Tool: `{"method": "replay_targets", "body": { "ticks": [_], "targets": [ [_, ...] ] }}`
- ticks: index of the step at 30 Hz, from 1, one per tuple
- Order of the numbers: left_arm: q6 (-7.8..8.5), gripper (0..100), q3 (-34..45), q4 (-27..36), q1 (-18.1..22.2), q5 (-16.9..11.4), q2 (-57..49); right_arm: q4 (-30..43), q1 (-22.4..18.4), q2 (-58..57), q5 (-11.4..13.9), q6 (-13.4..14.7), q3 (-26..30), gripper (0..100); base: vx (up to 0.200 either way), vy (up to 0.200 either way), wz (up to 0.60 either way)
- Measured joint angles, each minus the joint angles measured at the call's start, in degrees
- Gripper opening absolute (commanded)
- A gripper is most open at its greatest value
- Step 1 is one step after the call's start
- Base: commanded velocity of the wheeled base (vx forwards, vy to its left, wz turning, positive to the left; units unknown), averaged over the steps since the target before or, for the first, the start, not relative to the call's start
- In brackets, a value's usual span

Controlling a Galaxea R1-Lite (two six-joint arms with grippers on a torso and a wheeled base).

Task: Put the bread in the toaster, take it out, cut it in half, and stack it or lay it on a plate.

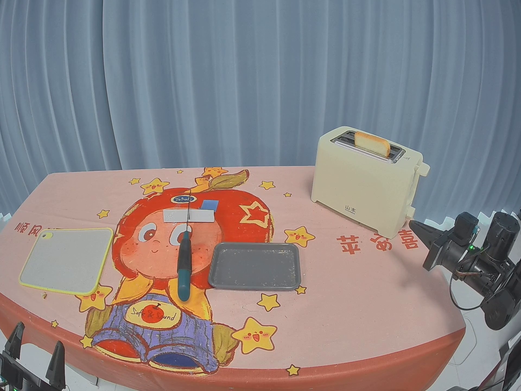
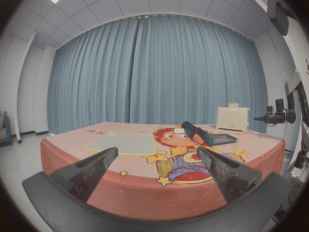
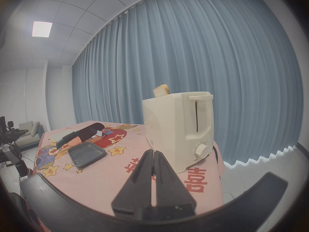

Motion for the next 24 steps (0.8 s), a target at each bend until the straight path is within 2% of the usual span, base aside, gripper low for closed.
{"method": "replay_targets", "body": {
  "ticks": [24],
  "targets": [
    [0.0, 100, 0.0, 0.0, 0.0, 0.0, 0.0, 0.0, 0.28, -7.0, 0.61, 0.2, -1.32, 0, 0.0, 0.0, 0.0]
  ]
}}
